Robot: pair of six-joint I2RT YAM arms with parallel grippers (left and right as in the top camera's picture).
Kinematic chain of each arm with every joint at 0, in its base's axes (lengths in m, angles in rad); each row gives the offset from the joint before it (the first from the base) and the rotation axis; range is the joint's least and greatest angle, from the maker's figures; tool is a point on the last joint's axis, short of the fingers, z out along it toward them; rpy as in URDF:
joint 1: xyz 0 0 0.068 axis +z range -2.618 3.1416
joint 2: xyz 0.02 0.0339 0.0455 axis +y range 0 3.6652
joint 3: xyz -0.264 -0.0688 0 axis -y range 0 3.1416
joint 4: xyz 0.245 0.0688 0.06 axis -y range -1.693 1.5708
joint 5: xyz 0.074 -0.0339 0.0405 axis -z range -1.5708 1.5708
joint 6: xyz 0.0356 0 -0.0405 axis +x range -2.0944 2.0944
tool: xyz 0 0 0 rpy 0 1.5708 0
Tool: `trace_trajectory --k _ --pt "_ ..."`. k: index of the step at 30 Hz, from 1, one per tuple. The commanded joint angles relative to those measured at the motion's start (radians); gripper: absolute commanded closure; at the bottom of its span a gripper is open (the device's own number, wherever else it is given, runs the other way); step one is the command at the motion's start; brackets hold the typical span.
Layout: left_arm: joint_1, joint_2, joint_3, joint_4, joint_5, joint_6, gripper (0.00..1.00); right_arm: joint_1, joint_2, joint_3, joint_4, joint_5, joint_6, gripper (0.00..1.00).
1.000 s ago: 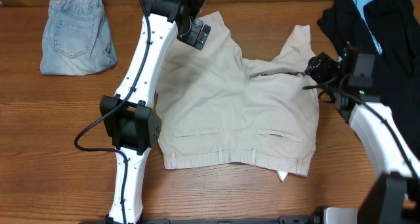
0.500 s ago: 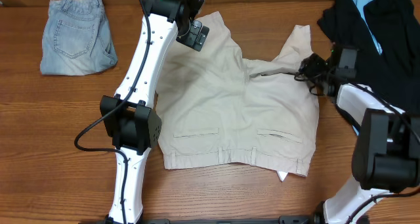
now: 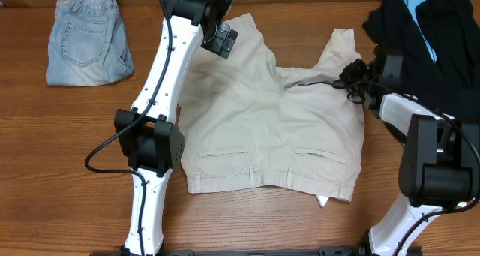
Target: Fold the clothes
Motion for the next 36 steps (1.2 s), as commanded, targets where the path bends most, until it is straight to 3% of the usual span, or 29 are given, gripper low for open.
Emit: trace_trajectory --k 1,6,9,10,11,12,13,14,19,23,31,36 --pt "0.000 -0.006 -0.002 0.008 -0.035 -0.014 0.01 0.034 -0.033 0.109 0.008 -0.032 -0.001 0.96" --pt "0.007 -0.006 -0.002 0.024 -0.035 -0.018 0.04 0.098 -0.033 0.195 0.019 -0.023 0.000 0.95" --pt "0.016 -0.006 -0.002 0.035 -0.035 -0.023 0.04 0.148 -0.033 0.202 0.076 0.052 0.004 0.88" --pt "0.019 -0.006 -0.002 0.039 -0.034 -0.022 0.04 0.171 -0.032 0.202 0.095 0.097 0.004 0.81" --pt "0.026 -0.006 -0.002 0.043 -0.034 -0.022 0.04 0.207 -0.027 0.202 0.128 0.166 0.004 0.62" --pt "0.033 -0.006 -0.002 0.048 -0.034 -0.027 0.04 0.243 -0.014 0.202 0.183 0.211 0.004 0.20" --pt "0.038 -0.006 -0.002 0.050 -0.034 -0.029 0.04 0.257 -0.006 0.202 0.210 0.222 0.003 0.05" --pt "0.041 -0.006 -0.002 0.050 -0.034 -0.029 0.04 0.270 -0.003 0.202 0.232 0.232 0.004 0.00" --pt "0.064 -0.006 -0.002 0.040 -0.034 -0.030 0.03 0.283 -0.026 0.202 0.228 0.231 0.003 0.00" --pt "0.091 -0.006 -0.002 0.032 -0.023 -0.036 0.00 0.244 -0.127 0.202 0.097 0.185 -0.001 0.00" --pt "0.103 -0.010 -0.001 0.019 0.003 -0.006 0.00 0.166 -0.375 0.202 -0.388 0.178 -0.088 0.00" --pt "0.103 -0.037 0.006 -0.029 0.076 -0.006 0.00 0.162 -0.463 0.202 -0.795 0.179 -0.087 0.00"
